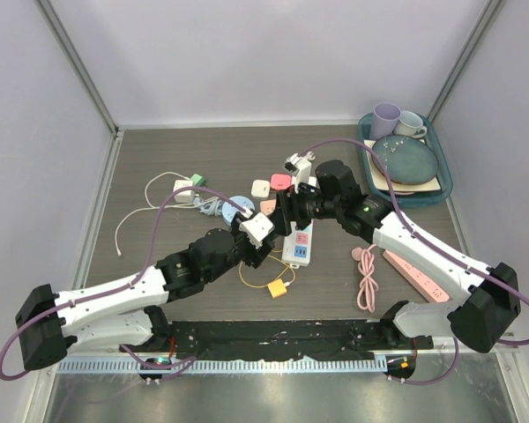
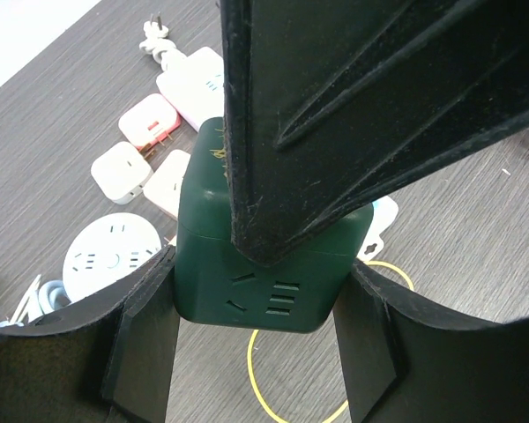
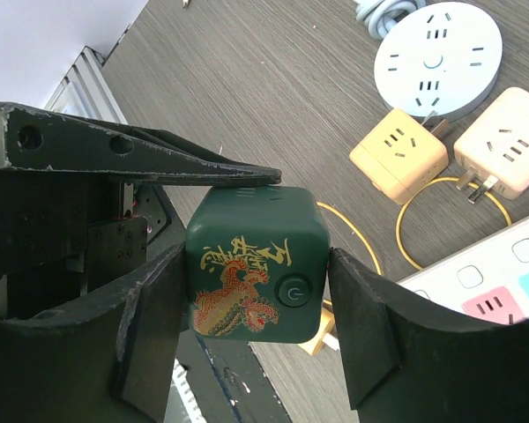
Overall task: Insert the plug
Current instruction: Pick up the plug from the center of the board.
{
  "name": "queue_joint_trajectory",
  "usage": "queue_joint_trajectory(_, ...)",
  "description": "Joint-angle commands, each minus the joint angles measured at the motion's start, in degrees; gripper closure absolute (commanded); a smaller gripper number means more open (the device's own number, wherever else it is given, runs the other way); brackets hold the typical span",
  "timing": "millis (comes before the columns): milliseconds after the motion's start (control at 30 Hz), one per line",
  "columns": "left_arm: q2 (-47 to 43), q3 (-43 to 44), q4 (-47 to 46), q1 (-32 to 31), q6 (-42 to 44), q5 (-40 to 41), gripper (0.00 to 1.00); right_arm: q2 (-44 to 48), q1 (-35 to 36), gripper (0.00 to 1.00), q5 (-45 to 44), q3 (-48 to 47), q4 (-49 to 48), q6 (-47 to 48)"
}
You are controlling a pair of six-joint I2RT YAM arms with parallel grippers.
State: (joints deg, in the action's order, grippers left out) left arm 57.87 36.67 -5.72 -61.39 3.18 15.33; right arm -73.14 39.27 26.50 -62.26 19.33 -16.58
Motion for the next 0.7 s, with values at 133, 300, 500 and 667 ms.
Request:
queue_joint_trajectory(133,-3.11,1.13,-6.33,-0.4,-1.25,0.48,0.73,-0.42,-0.16,0.7,-1.45,-1.64,1.06,3.04)
queue_joint_trajectory(300,-4.51,1.57,-2.91,-0.4,-1.51,0.58,0.33,0.72,-1.29,0.95,-1.45,-1.72,2.11,4.89)
queue_joint_trajectory(500,-7.68,4.11,7.54,0.56,-1.07,-4.49,0.05,3.09,-2.61,0.99,-0.4,-1.81,3.08,11.2)
queue_joint_trajectory(667,-9.44,7.8,18.71,2.15,-0.28,-12.25,0.0,4.5,-2.7,0.99,5.64,-2.6,3.78,19.46)
